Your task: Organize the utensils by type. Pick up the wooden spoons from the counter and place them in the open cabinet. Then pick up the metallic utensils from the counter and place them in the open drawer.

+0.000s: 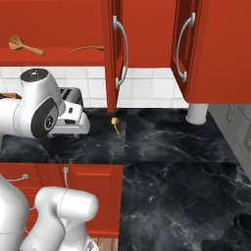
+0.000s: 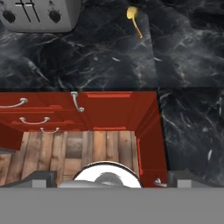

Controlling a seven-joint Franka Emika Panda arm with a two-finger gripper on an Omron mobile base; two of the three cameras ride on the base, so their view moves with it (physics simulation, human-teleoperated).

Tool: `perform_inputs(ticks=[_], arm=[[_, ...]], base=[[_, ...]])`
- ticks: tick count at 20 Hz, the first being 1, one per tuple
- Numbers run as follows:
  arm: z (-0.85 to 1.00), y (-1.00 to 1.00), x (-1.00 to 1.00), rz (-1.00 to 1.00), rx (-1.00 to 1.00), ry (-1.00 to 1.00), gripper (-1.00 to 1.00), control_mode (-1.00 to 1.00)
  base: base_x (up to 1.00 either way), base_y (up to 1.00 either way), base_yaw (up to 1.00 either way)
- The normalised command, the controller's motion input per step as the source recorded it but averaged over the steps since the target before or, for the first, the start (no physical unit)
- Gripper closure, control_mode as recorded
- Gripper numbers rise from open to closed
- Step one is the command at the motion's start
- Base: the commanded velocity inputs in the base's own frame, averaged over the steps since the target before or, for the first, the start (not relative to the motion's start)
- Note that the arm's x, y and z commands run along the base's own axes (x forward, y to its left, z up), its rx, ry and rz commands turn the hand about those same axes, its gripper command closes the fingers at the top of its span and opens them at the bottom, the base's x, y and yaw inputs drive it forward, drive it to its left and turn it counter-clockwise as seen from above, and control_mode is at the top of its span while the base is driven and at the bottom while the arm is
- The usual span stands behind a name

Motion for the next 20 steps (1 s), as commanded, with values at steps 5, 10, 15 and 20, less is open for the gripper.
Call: perform_inputs(ticks=[5, 10, 15, 20], arm=[[0.00, 0.00, 0.00, 0.00, 0.00, 0.00, -1.00, 1.00], [0.00, 0.00, 0.00, 0.00, 0.00, 0.00, -1.00, 1.00], [0.00, 0.00, 0.00, 0.00, 0.00, 0.00, -1.00, 1.00], [0.00, 0.00, 0.00, 0.00, 0.00, 0.00, -1.00, 1.00]], base=[[0.69, 0.00, -0.01], [0.78, 0.00, 0.00], [0.75, 0.00, 0.00], [0.90, 0.00, 0.00]])
